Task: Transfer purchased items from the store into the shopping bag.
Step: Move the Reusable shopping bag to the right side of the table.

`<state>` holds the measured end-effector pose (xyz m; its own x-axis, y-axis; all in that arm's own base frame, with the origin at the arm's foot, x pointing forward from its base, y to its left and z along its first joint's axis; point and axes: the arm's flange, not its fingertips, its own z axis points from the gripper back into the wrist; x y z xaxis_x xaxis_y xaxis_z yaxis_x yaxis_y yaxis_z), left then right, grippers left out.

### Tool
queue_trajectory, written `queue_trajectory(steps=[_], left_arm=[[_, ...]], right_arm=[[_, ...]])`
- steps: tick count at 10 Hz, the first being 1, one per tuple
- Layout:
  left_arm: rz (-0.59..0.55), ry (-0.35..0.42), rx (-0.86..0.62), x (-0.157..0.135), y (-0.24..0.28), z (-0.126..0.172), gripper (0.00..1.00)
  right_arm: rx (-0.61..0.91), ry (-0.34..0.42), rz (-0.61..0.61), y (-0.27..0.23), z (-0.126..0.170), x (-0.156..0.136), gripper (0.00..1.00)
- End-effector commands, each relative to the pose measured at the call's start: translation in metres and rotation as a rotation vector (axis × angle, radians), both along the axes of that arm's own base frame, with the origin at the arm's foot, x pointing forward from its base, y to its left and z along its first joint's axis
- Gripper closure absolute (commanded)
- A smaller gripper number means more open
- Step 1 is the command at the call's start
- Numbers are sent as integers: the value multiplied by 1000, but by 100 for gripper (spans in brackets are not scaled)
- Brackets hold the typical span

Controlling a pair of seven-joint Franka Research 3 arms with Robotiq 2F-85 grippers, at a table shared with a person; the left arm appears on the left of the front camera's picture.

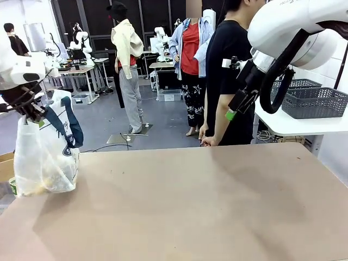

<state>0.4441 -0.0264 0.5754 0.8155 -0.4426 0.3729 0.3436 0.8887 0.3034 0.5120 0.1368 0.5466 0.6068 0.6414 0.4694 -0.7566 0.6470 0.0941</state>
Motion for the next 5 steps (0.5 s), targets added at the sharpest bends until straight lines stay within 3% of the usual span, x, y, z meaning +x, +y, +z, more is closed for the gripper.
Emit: queue_trajectory(steps=[1,2,5], left_arm=[[-59,-23,-106,1,14,-1,100],[0,0,0,0,0,0,100],[0,0,0,0,0,0,100]], right_arm=[[-12,8,2,0,0,-1,0],[-12,8,2,0,0,-1,0],[-12,8,2,0,0,-1,0]])
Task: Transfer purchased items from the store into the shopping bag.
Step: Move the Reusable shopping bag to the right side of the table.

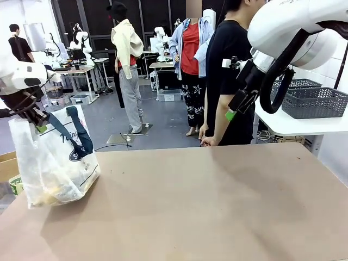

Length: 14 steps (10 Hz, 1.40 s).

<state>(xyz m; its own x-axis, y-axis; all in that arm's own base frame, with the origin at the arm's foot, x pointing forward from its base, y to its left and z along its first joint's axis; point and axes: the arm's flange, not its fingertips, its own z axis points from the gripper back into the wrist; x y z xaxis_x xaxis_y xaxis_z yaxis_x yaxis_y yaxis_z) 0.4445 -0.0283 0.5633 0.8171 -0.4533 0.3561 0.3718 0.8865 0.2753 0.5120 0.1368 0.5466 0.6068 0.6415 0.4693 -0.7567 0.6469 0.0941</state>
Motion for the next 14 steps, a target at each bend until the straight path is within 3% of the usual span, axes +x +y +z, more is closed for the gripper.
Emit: queue_trajectory(steps=[1,3,7,9,12,14], left_arm=[[22,-31,19,0,2,12,100],[-1,0,1,0,-1,0,100],[-83,-86,-20,6,39,-12,100],[-99,-107,55,6,53,-21,100],[-158,-75,58,0,55,-31,100],[-128,-58,52,5,53,-32,100]], right_arm=[[-12,8,2,0,0,-1,0],[-12,8,2,0,0,-1,0],[-12,8,2,0,0,-1,0],[-12,8,2,0,0,-1,0],[-12,8,2,0,0,-1,0],[-12,8,2,0,0,-1,0]])
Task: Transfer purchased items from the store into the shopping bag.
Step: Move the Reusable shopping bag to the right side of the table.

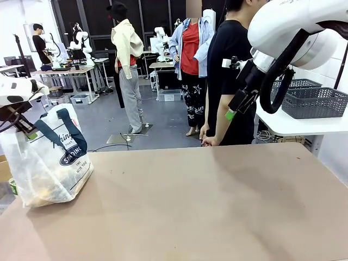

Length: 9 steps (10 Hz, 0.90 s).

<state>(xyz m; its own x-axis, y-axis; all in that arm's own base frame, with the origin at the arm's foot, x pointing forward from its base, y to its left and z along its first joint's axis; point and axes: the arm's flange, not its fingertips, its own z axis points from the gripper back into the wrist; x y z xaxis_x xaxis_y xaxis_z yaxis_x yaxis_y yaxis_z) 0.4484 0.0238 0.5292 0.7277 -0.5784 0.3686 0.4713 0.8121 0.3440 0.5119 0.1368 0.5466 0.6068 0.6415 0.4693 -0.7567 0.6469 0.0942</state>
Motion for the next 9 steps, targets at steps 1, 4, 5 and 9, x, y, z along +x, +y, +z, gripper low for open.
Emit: queue_trajectory(steps=[1,4,5,9], left_arm=[[8,-5,-3,1,1,2,100],[-3,-3,0,-1,-4,3,65],[-8,-7,2,-2,-5,6,46],[-13,-7,-3,-7,-11,16,0]], right_arm=[[-12,8,2,0,0,-1,0],[-12,8,2,0,0,-1,0],[-12,8,2,0,0,-1,0],[-12,8,2,0,0,-1,0]])
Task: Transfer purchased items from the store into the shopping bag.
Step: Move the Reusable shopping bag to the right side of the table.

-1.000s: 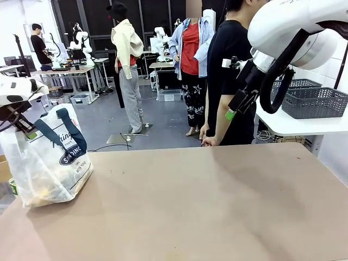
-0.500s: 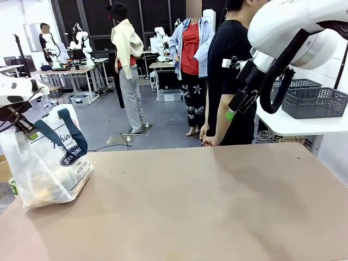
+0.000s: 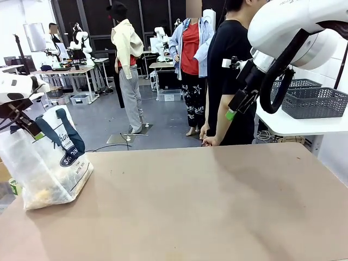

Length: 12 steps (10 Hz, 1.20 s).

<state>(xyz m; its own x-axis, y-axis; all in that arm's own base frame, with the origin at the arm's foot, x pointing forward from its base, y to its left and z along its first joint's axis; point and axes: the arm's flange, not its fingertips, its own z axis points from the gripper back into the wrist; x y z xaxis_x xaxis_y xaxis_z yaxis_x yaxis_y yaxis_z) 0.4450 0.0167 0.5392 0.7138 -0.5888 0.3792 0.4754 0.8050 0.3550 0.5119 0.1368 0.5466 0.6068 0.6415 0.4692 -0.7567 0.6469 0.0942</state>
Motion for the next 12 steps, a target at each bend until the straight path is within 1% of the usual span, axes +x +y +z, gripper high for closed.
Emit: queue_trajectory(steps=[1,6,11,12], left_arm=[[2,10,5,-3,-7,9,0],[5,8,5,-8,-14,21,0],[9,24,24,-11,-17,16,0],[-13,10,12,-9,-13,18,0]], right_arm=[[-12,8,2,0,0,-1,0],[-12,8,2,0,0,-1,0],[-12,8,2,0,0,-1,0],[-12,8,2,0,0,-1,0]])
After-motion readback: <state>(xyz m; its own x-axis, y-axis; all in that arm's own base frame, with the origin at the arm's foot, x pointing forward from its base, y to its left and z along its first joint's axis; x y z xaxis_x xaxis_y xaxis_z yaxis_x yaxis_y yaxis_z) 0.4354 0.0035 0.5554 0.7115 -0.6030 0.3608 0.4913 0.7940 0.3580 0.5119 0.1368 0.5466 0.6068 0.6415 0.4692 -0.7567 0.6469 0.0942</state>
